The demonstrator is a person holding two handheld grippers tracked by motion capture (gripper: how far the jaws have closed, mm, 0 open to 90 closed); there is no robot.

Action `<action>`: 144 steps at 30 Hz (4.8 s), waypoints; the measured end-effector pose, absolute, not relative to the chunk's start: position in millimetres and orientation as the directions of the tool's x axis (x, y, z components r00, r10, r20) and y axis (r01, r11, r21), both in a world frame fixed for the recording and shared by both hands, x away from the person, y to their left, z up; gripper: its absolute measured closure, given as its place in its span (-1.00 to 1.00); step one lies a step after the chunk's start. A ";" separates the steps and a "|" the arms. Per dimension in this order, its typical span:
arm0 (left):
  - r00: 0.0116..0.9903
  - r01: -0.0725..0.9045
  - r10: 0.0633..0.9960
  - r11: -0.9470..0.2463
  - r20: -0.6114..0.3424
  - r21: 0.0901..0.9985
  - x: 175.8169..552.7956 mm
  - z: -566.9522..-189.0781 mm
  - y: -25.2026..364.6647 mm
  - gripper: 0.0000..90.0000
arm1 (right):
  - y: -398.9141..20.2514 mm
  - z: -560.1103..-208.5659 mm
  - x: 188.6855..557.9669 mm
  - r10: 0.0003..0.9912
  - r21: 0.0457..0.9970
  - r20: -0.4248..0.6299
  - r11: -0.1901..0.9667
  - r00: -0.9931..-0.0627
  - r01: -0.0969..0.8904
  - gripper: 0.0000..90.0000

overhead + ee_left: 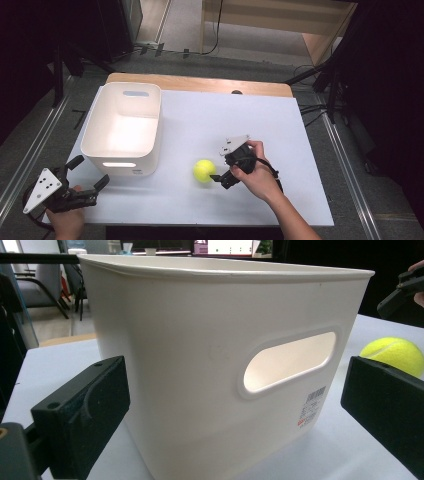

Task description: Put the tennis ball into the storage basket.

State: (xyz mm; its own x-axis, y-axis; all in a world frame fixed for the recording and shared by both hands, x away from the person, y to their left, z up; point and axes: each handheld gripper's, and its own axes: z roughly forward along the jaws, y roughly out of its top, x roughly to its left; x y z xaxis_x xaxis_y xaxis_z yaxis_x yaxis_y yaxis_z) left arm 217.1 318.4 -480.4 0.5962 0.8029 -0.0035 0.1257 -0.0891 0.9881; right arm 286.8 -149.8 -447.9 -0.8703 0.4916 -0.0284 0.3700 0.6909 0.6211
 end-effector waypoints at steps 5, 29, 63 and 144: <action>0.595 0.128 0.804 -0.093 -0.001 0.987 217.2 -480.4 318.2 -1.00 | -143.4 -449.8 289.2 0.473 0.606 -0.026 0.708 -0.881 0.363 -1.00; 0.595 0.128 0.804 -0.084 -0.009 0.988 217.4 -480.3 318.7 -1.00 | -119.2 -462.6 296.0 0.437 0.541 0.001 0.756 -0.899 0.368 -0.89; 0.598 0.129 0.801 -0.078 -0.015 0.989 217.5 -480.2 320.0 -1.00 | -97.4 -479.1 299.4 0.445 0.473 0.019 0.785 -0.895 0.400 -0.53; 0.599 0.135 0.801 -0.072 -0.023 0.988 218.3 -480.4 320.5 -1.00 | -65.9 -392.1 334.7 0.330 0.558 0.092 0.764 -0.939 0.324 -0.47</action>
